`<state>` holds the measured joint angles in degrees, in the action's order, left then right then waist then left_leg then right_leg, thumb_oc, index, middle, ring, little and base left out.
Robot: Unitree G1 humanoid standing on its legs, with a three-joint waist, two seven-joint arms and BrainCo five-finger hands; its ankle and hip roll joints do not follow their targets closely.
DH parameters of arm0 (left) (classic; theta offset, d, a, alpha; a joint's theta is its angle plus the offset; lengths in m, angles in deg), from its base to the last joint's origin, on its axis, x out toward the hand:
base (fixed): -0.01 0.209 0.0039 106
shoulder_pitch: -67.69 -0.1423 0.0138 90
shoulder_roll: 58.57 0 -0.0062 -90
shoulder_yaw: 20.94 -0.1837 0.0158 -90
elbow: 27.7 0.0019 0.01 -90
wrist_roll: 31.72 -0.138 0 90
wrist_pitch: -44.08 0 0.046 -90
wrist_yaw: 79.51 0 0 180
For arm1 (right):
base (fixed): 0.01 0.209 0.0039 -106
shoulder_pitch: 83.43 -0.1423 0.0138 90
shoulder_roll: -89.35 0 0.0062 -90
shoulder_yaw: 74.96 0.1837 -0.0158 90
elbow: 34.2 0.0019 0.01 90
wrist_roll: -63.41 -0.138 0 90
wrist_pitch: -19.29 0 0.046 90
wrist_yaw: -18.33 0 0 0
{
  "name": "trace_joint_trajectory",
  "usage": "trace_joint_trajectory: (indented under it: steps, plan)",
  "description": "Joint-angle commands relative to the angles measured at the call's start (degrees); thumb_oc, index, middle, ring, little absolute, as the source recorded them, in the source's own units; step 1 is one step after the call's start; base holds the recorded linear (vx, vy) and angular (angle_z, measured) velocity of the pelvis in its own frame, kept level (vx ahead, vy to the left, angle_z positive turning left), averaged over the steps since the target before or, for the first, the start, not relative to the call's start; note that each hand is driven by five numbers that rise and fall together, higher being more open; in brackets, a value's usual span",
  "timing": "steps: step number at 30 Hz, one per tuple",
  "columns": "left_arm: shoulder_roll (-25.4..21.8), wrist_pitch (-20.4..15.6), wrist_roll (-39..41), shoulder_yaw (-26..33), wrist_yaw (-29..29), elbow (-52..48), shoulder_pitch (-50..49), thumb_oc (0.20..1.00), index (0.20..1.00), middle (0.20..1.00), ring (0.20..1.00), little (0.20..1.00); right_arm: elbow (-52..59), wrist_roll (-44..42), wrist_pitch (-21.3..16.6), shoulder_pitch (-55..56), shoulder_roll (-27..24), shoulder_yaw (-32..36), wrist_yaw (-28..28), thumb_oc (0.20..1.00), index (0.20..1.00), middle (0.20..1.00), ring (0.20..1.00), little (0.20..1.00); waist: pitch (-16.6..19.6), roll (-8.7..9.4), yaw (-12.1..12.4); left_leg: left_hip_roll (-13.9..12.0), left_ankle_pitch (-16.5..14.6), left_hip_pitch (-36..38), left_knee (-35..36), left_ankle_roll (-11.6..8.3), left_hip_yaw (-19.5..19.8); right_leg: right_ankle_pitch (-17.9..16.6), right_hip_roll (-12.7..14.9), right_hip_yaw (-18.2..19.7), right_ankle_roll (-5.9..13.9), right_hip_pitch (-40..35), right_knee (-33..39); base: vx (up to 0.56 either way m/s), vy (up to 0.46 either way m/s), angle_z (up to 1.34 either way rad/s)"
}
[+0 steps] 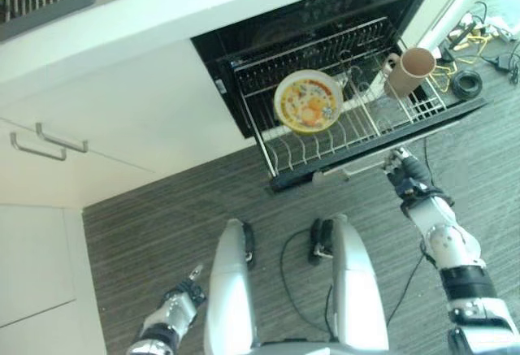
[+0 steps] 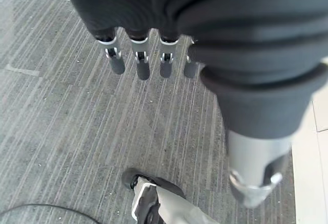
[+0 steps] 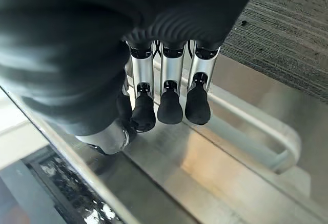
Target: Place the dishes in the dishwasher.
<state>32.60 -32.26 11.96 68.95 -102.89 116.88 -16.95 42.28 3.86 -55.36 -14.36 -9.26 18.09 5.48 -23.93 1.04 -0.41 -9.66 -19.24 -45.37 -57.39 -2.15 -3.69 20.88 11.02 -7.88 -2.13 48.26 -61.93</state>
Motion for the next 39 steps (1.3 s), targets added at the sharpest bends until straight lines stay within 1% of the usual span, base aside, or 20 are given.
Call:
trace_joint_trajectory:
  steps: [1, 4, 5, 7, 11, 13, 16, 18, 19, 20, 21, 22, 23, 25, 28, 29, 32, 35, 37, 39]
  plan:
    - [-2.70, 1.16, -2.46, -3.87, -0.65, 3.20, 1.22, 1.000, 1.000, 1.000, 1.000, 1.000, -1.90, -0.15, -0.13, -9.76, -0.87, -1.24, -0.37, 0.200, 0.200, 0.200, 0.200, 0.200, 0.79, -1.16, 3.12, -0.59, -0.73, 0.08, 2.07, 0.14, 2.86, -0.69, 5.96, 3.17, 5.40, 0.75, 0.76, -0.03, -0.019, 0.13]
    - [-3.41, 1.69, -1.65, -4.66, -0.52, 3.78, 2.57, 1.000, 1.000, 1.000, 1.000, 1.000, -6.69, -0.40, -0.41, -16.45, -3.17, -2.33, -1.42, 0.200, 0.200, 0.200, 0.200, 0.200, 0.09, -2.10, 4.04, -0.01, -1.01, -2.25, 0.43, 0.26, 3.33, 0.05, 6.04, 3.45, 5.32, 2.96, -1.18, -0.06, 0.012, 0.14]
    - [-3.82, 2.15, -1.07, -5.22, -0.27, 3.82, 3.33, 1.000, 1.000, 1.000, 1.000, 1.000, -10.20, -0.38, -0.99, -20.90, -4.82, -2.95, -2.01, 0.200, 0.200, 0.200, 0.200, 0.200, -0.42, -2.86, 4.80, 0.46, -0.97, -3.88, -0.32, 0.33, 3.72, 0.35, 6.13, 3.70, 5.25, 4.49, -2.16, -0.09, 0.039, 0.14]
    - [-4.27, 2.59, -0.62, -5.57, -0.21, 3.82, 4.11, 1.000, 1.000, 1.000, 1.000, 1.000, -13.35, -0.44, -1.56, -25.14, -6.39, -3.96, -2.48, 0.200, 0.200, 0.200, 0.200, 0.200, -0.81, -3.47, 5.53, 0.90, -0.70, -5.35, -0.56, 0.35, 4.14, 0.51, 6.23, 3.85, 5.16, 5.92, -2.88, -0.08, 0.024, 0.08]
    - [-5.55, 3.23, 0.74, -6.35, 1.11, 4.50, 5.40, 1.000, 1.000, 1.000, 1.000, 1.000, -22.48, 0.13, -3.54, -36.64, -10.25, -8.27, -2.85, 0.200, 0.200, 0.200, 0.200, 0.200, -1.79, -4.98, 7.50, 2.00, 0.79, -8.71, -0.18, 0.24, 4.96, 0.92, 6.25, 4.04, 4.70, 9.13, -4.51, -0.09, 0.054, 0.02]
    - [-5.80, 3.20, 1.23, -6.34, 2.06, 4.87, 5.52, 1.000, 1.000, 1.000, 1.000, 1.000, -26.39, 0.16, -4.78, -40.74, -11.34, -10.13, -2.40, 0.200, 0.200, 0.200, 0.200, 0.200, -2.29, -5.52, 8.38, 2.51, 1.64, -9.95, 0.16, 0.20, 5.14, 1.20, 6.24, 3.98, 4.45, 10.16, -5.28, -0.05, 0.067, 0.12]
    - [-6.00, 2.72, 1.21, -6.80, 4.30, 5.66, 5.10, 1.000, 1.000, 1.000, 1.000, 1.000, -31.95, 0.49, -5.86, -47.49, -12.98, -13.89, -2.99, 0.200, 0.200, 0.200, 0.200, 0.200, -2.67, -6.23, 10.24, 3.04, 3.85, -10.51, 2.50, -0.06, 5.12, 1.43, 6.49, 3.40, 4.06, 10.30, -5.52, -0.02, 0.078, 0.17]
    - [-5.87, 1.64, 0.97, -6.96, 7.90, 7.06, 2.58, 1.000, 1.000, 1.000, 1.000, 1.000, -39.09, 1.62, -7.55, -55.65, -14.77, -18.12, -3.06, 0.200, 0.200, 0.200, 0.200, 0.200, -2.97, -7.26, 12.93, 3.20, 7.24, -9.04, 7.43, -0.91, 5.07, 1.56, 7.11, 2.21, 3.74, 8.00, -4.31, 0.02, 0.177, 0.21]
    - [-5.83, 1.60, 0.88, -6.89, 8.05, 7.12, 2.52, 1.000, 1.000, 1.000, 1.000, 1.000, -39.41, 1.64, -7.63, -55.98, -14.83, -18.33, -3.07, 0.200, 0.200, 0.200, 0.200, 0.200, -3.04, -7.33, 12.95, 3.20, 7.38, -8.90, 7.65, -0.95, 5.09, 1.55, 7.13, 2.13, 3.71, 7.82, -4.20, 0.04, 0.181, 0.41]
    - [-6.23, 1.26, 0.53, -6.76, 9.27, 7.19, 0.34, 1.000, 1.000, 1.000, 1.000, 1.000, -42.32, 3.50, -6.96, -59.89, -16.12, -20.85, -4.62, 0.200, 0.200, 0.200, 0.200, 0.200, -3.13, -7.53, 14.65, 3.10, 8.82, -7.90, 9.66, -1.54, 5.32, 1.94, 7.71, 1.28, 3.34, 6.21, -3.95, 0.04, 0.101, 0.43]
    - [-7.02, 1.86, -0.48, -6.08, 10.35, 6.92, -1.17, 1.000, 1.000, 1.000, 1.000, 1.000, -43.62, 4.99, -6.36, -62.23, -17.09, -22.62, -5.75, 0.200, 0.200, 0.200, 0.200, 0.200, -3.39, -7.26, 15.81, 3.05, 9.74, -7.60, 10.35, -1.88, 5.73, 2.05, 7.98, 0.55, 3.09, 5.41, -4.09, 0.05, 0.093, 0.26]
    - [-7.89, 2.54, -1.43, -5.46, 11.26, 6.80, -2.38, 1.000, 1.000, 1.000, 1.000, 1.000, -45.17, 5.05, -6.55, -64.75, -17.98, -24.29, -6.24, 0.200, 0.200, 0.200, 0.200, 0.200, -3.48, -6.62, 17.11, 2.92, 10.73, -7.28, 11.61, -2.10, 6.16, 2.14, 8.18, -0.51, 2.86, 4.53, -3.85, 0.03, 0.004, 0.28]
    - [-8.26, 2.66, -2.16, -5.12, 11.86, 6.95, -2.89, 1.000, 1.000, 1.000, 1.000, 1.000, -45.73, 5.22, -6.75, -65.76, -18.31, -24.88, -6.61, 0.200, 0.200, 0.200, 0.200, 0.200, -3.56, -6.27, 17.67, 2.85, 11.14, -7.16, 12.01, -2.22, 6.36, 2.13, 8.33, -1.09, 2.78, 4.08, -3.73, 0.04, -0.070, 0.32]
    - [-10.26, 2.89, -6.02, -3.18, 14.26, 7.29, -4.67, 1.000, 1.000, 1.000, 1.000, 1.000, -46.52, 5.54, -6.52, -67.86, -19.48, -26.40, -7.95, 0.200, 0.200, 0.200, 0.200, 0.200, -3.73, -4.28, 19.85, 2.35, 12.11, -7.08, 12.44, -2.50, 7.38, 1.98, 8.90, -3.19, 2.66, 2.51, -3.69, 0.08, -0.158, 0.35]
    - [-12.71, 1.99, -9.62, -1.26, 15.35, 6.42, -7.07, 1.000, 1.000, 1.000, 1.000, 1.000, -47.15, 2.88, -5.89, -70.14, -21.27, -28.01, -9.64, 0.200, 0.200, 0.200, 0.200, 0.200, -3.97, -1.34, 22.51, 1.82, 12.04, -6.69, 11.55, -2.21, 9.10, 1.66, 9.46, -6.13, 2.45, 0.00, -3.80, 0.10, -0.218, 0.24]
    - [-13.32, 1.58, -10.29, -0.99, 15.29, 6.06, -7.78, 1.000, 1.000, 1.000, 1.000, 1.000, -47.47, 3.15, -5.15, -70.60, -21.83, -28.22, -8.98, 0.200, 0.200, 0.200, 0.200, 0.200, -3.88, -0.42, 23.27, 1.73, 11.90, -6.55, 11.01, -2.10, 9.58, 1.46, 9.67, -7.09, 2.44, -0.93, -3.76, 0.09, -0.150, 0.14]
    - [-14.25, -0.08, -9.98, -0.67, 14.81, 5.45, -9.43, 1.000, 1.000, 1.000, 1.000, 1.000, -48.17, 6.01, -1.52, -70.80, -23.01, -29.25, -5.85, 0.200, 0.200, 0.200, 0.200, 0.200, -3.58, 1.14, 24.53, 1.50, 11.64, -6.17, 10.15, -1.85, 10.47, 0.99, 10.17, -8.27, 2.42, -2.58, -3.51, 0.08, -0.100, 0.13]
    - [-15.61, -0.60, -12.04, 0.08, 15.54, 5.63, -10.54, 1.000, 1.000, 1.000, 1.000, 1.000, -50.46, 5.68, -0.39, -69.98, -24.76, -28.80, -3.18, 0.200, 0.200, 0.200, 0.200, 0.200, -3.31, 2.54, 25.51, 0.93, 11.31, -5.47, 9.86, -1.50, 11.04, 0.56, 10.59, -9.19, 2.67, -4.50, -2.93, 0.08, -0.107, 0.14]
    - [-16.08, -2.04, -12.65, 0.81, 15.73, 6.74, -11.40, 1.000, 1.000, 1.000, 1.000, 1.000, -51.60, 5.18, 0.31, -68.57, -25.95, -27.63, -1.52, 0.200, 0.200, 0.200, 0.200, 0.200, -3.23, 3.38, 25.91, 0.43, 11.22, -5.09, 9.33, -1.49, 11.47, 0.21, 10.74, -9.69, 2.75, -5.81, -2.53, 0.10, -0.100, 0.17]
    - [-16.59, -3.38, -12.38, 2.53, 15.64, 7.43, -12.15, 1.000, 1.000, 1.000, 1.000, 1.000, -51.13, 6.60, 1.03, -62.28, -27.56, -23.81, 3.60, 0.200, 0.200, 0.200, 0.200, 0.200, -3.18, 4.96, 25.91, -0.64, 11.22, -4.51, 8.84, -1.30, 11.81, -0.66, 10.59, -10.33, 3.12, -7.82, -1.50, 0.08, -0.107, 0.03]
